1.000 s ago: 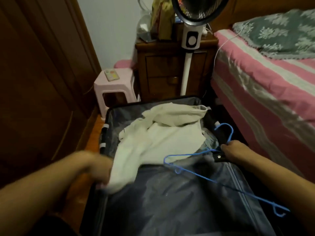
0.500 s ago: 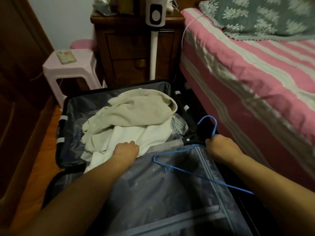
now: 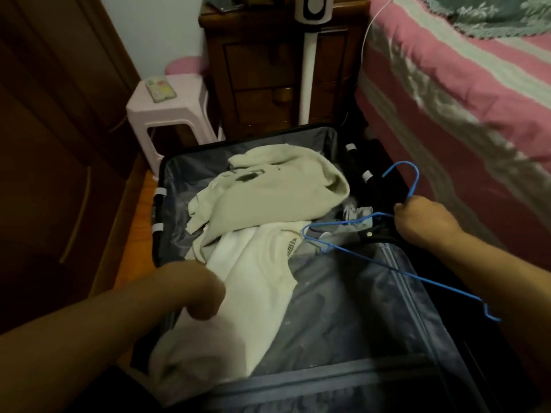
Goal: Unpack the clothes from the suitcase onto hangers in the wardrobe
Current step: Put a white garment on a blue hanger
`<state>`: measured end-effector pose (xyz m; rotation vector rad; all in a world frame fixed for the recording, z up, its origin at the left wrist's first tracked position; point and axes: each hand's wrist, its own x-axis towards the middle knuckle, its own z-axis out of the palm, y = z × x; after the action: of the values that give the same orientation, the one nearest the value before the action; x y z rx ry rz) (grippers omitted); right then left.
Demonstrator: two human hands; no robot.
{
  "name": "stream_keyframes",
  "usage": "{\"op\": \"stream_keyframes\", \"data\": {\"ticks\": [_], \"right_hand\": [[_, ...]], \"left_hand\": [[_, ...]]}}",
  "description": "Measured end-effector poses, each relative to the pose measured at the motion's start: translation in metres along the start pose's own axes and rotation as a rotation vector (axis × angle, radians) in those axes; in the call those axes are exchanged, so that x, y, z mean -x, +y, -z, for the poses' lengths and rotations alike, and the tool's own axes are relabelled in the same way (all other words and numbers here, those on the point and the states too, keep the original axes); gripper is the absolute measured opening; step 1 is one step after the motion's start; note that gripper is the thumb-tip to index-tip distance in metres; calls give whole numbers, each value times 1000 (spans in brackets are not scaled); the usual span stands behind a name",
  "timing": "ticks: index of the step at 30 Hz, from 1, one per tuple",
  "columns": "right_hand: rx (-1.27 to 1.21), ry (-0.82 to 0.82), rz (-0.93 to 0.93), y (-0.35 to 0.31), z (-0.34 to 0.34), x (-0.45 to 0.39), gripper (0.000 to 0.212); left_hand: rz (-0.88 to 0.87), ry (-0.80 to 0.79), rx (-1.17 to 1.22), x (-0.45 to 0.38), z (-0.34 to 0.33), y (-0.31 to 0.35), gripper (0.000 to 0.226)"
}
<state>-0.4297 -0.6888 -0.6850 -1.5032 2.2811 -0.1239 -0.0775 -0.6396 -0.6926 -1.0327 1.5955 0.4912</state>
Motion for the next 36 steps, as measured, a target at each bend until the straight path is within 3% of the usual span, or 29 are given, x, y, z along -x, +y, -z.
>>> {"op": "stream_keyframes", "data": {"ticks": [3,4,6,9,11,14,19,20,22,24,25,27,29,30,34,36], "right_hand": [[62,-45,16,2,-8,-1,35],[72,-50,19,5,-10,-1,35],[66,-46,29,8,-12,1,36],[-14,-2,19,15,-13,8,34],[-66,11,-3,18,-13,10,34],[-99,13,-9,22,-10,13,34],[-136,18,10,28,-6,17,35],[-155,23,1,29,-6,17,34],[-187,48,-16,31,-7,14,33],[-211,68,-26,32,-4,11,31],[-223,66,-33,32,-2,9,30],[-238,49,-40,30,2,8,28],[-243,27,-51,28,2,7,23],[-241,18,-57,27,0,7,20],[-221,-10,-68,22,-9,10,17],[-222,-14,-67,21,-10,12,21]], "left_hand": [[24,463,371,-21,8,28,33],[-17,536,540,-30,9,39,41],[-26,607,640,-50,5,60,58],[61,795,329,-80,-3,74,74],[66,834,122,-97,2,74,80],[36,731,57,-109,10,71,69],[11,625,319,-82,34,77,48],[-90,636,412,-69,40,81,36],[-490,544,511,-33,46,99,13],[-790,303,372,-2,35,127,14],[-827,174,275,2,26,137,12],[-689,-6,183,-10,11,143,23],[-536,-25,242,-27,6,130,50],[-483,83,286,-35,7,122,52],[-312,839,382,-64,29,110,36],[-378,961,279,-83,35,117,48]]}}
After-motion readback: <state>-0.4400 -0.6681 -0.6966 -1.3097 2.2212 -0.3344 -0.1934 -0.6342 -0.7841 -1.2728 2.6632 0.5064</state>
